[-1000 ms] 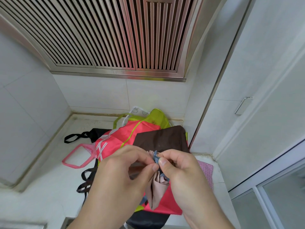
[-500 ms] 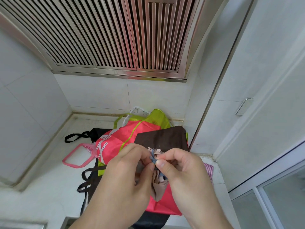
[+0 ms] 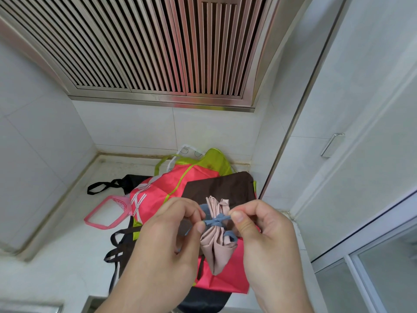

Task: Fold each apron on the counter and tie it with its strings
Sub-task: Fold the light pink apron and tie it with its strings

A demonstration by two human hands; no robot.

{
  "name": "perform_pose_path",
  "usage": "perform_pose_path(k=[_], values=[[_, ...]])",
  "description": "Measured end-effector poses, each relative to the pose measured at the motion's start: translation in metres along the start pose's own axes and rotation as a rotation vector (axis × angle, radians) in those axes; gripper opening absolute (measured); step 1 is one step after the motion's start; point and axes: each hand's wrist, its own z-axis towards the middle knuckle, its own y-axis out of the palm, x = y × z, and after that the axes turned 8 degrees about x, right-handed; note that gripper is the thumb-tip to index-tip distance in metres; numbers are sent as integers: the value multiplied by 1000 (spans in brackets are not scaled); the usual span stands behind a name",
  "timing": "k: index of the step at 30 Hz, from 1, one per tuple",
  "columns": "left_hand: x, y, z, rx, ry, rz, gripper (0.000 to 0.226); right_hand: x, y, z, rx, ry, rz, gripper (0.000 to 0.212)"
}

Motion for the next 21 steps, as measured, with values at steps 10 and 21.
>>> perform_pose_path(k=[10,21], values=[[-13,0,-5,-12,-170,-199,4,-1,3,0,-3,-19,23,24],[-2,-6,7,-598,-973,-710,114,-6,9,-11,-94,-163,59,21]])
